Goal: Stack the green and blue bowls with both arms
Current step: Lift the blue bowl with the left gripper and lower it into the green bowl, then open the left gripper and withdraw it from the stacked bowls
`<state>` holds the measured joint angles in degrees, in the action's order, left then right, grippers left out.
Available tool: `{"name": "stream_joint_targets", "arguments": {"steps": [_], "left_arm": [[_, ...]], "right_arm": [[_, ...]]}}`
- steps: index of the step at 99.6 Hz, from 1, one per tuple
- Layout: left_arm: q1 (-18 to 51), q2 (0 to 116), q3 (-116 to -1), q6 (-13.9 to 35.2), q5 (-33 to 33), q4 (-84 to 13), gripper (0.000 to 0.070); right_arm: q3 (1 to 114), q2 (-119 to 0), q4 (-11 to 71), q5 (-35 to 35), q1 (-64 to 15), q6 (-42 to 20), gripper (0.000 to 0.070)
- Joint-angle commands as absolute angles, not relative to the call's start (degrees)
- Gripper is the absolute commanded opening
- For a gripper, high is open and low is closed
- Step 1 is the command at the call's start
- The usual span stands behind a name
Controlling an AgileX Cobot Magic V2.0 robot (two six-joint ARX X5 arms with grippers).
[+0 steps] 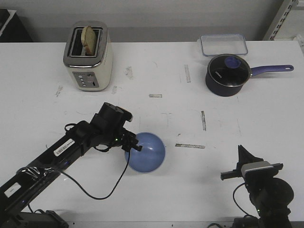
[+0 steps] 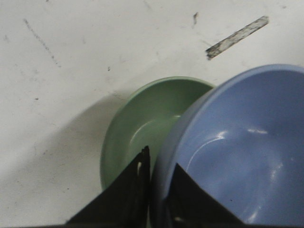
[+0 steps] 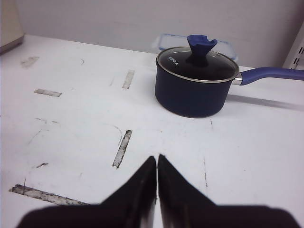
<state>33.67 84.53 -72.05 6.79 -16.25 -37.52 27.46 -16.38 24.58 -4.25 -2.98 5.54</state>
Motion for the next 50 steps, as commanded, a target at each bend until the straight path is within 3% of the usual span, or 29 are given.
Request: {"name": "stream_joint_targets", "arguments": {"steps": [1,32,36,50], "left_arm": [[34.20,86.24,-72.88,6.96,-15.86,-37.52,0.0000],[34.20,88.01,-72.88,6.96,-15.90,-37.26,0.0017],[34.20,88.01,-72.88,6.98,-15.92,-37.30,0.0070],[34.20,88.01,-72.90,7.01,-15.99,-37.36,0.0357]], "right_arm": [[27.29,-16.60,24.08,-4.08,-3.05,5.39,0.0000],[27.29,-16.60,24.08,-4.08,-3.05,5.39,0.0000],[27.29,-16.60,24.08,-4.08,-3.05,5.39,0.0000],[27.29,-16.60,24.08,-4.08,-3.05,5.39,0.0000]]}}
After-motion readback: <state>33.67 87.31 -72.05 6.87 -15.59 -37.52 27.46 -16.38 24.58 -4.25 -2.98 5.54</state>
